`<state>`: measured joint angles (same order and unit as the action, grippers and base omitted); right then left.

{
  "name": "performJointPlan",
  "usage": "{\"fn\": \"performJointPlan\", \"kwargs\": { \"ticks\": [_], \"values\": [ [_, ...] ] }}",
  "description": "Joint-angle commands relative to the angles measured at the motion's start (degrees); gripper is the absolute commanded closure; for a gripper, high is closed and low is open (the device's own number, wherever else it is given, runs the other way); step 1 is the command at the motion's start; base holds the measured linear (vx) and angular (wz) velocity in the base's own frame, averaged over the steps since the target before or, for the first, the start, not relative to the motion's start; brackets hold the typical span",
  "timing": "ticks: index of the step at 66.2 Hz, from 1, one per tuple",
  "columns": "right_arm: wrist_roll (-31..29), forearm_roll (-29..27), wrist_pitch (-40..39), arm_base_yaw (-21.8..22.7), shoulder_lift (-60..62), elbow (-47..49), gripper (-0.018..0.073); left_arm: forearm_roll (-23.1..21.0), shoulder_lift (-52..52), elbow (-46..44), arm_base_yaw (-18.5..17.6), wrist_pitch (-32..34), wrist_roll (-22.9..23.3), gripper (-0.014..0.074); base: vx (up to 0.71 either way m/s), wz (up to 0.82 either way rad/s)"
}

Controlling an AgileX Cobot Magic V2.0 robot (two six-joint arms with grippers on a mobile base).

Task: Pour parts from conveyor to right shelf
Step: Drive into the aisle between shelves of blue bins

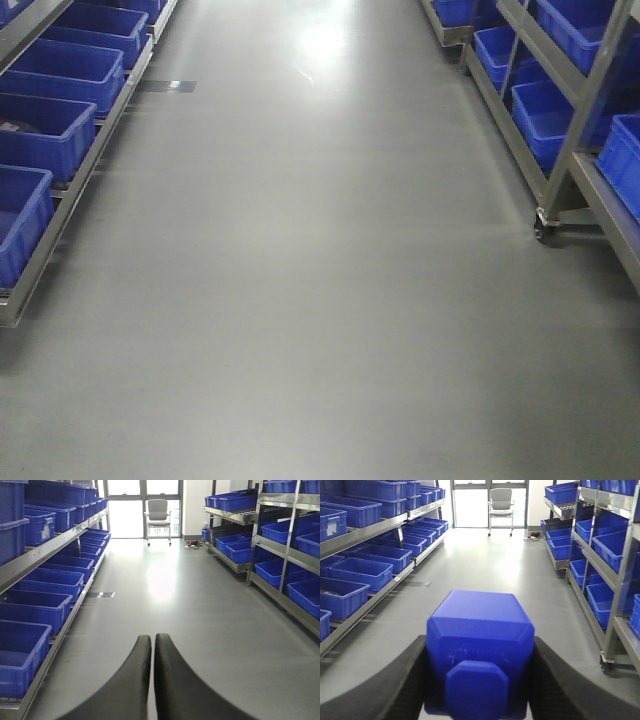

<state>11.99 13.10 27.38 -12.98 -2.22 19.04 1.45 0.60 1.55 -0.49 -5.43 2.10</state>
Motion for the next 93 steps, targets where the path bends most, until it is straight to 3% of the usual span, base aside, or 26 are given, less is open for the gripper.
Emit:
{"fn": "performJointPlan", "kwargs": {
  "ticks": [1, 40, 93],
  "values": [
    [-0.3, 0.9, -4.6, -0.1, -0.7, 1.5, 0.0564, -0.4, 0.9, -1.1, -0.3, 4.2, 0.4, 0.0603, 0.1, 0.18],
    [-0.3, 0.9, -4.6, -0.1, -0.7, 1.5, 0.0564, -0.4, 0.9, -1.1, -0.3, 4.2, 0.4, 0.0603, 0.25, 0.05],
    [-0.3, 0.9, -4.6, -0.1, -0.7, 1.5, 0.0564, -0.4, 0.9, -1.1, -0.3, 4.2, 0.4, 0.0603, 0.59, -0.07]
  ]
}}
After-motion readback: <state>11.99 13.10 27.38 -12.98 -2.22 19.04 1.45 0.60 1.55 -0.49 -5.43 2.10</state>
